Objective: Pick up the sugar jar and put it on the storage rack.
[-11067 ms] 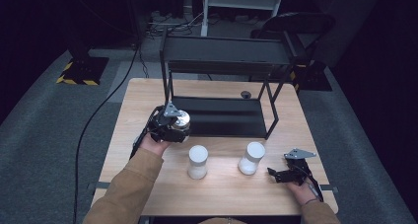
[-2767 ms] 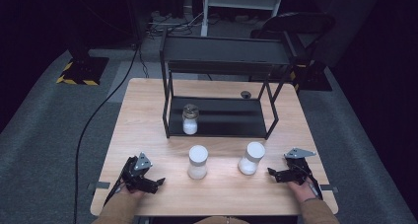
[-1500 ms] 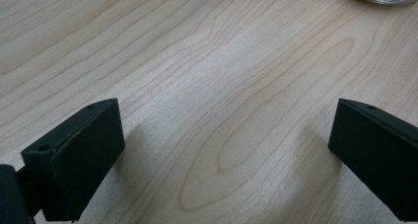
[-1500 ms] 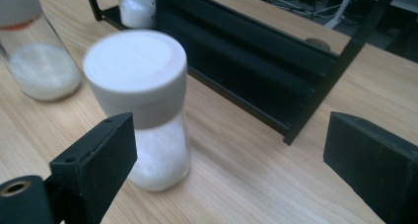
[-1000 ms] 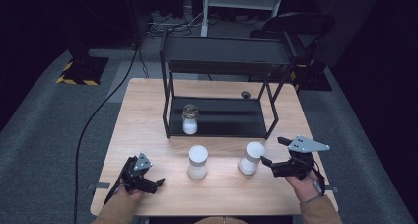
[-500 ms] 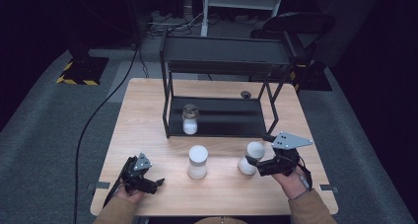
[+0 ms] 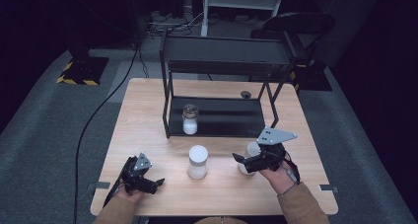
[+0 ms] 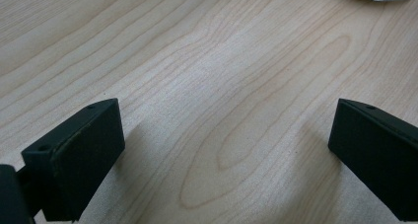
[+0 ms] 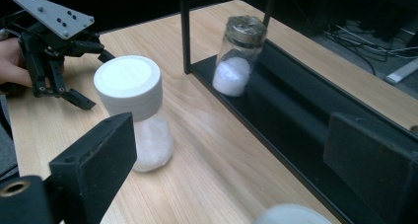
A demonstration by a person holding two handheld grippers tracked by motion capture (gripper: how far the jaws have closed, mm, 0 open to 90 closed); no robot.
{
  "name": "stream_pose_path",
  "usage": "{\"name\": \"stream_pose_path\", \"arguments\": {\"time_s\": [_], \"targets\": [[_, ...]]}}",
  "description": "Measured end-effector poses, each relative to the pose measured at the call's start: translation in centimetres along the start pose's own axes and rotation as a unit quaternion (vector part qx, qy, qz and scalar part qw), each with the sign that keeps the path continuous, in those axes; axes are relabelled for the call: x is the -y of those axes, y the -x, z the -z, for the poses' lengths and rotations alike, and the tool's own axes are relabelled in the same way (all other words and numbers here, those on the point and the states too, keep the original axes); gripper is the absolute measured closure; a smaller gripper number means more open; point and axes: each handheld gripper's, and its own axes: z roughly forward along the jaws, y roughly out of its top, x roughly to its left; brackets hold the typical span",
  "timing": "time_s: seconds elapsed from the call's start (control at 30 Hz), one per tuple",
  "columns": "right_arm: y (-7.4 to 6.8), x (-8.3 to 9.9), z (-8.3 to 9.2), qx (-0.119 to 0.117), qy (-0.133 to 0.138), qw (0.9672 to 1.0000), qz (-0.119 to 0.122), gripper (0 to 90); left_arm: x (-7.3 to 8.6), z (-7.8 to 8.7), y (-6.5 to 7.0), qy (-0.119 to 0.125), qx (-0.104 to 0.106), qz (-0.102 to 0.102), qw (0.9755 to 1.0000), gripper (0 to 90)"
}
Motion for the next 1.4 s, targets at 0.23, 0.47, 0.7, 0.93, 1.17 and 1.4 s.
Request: {"name": "stream_pose_path", "arguments": {"time_s": [0.23,0.47,0.7,0.93,1.17,1.4], "targets": [[-0.3,-0.8,-1.1,-0.012,-0.003,0.9999,0.006,5.5,0.0,0.0,0.0,0.000,0.000,0.000,1.0000,0.2],[-1.1,-1.7,-2.6,-0.028,-0.008,0.9994,0.018,5.5,0.0,0.0,0.0,0.000,0.000,0.000,1.0000,0.1],[-1.7,-2.7,-4.4,-0.043,-0.014,0.9986,0.028,5.4,0.0,0.0,0.0,0.000,0.000,0.000,1.0000,0.1],[-2.3,-3.4,-6.4,-0.055,-0.028,0.9973,0.039,5.2,0.0,0.0,0.0,0.000,0.000,0.000,1.0000,0.1],[-2.6,-3.6,-8.2,-0.068,-0.039,0.9960,0.043,3.6,0.0,0.0,0.0,0.000,0.000,-0.001,1.0000,0.1],[-2.5,-3.8,-9.9,-0.083,-0.064,0.9939,0.034,5.6,0.0,0.0,0.0,0.000,0.000,0.000,1.0000,0.1]]}}
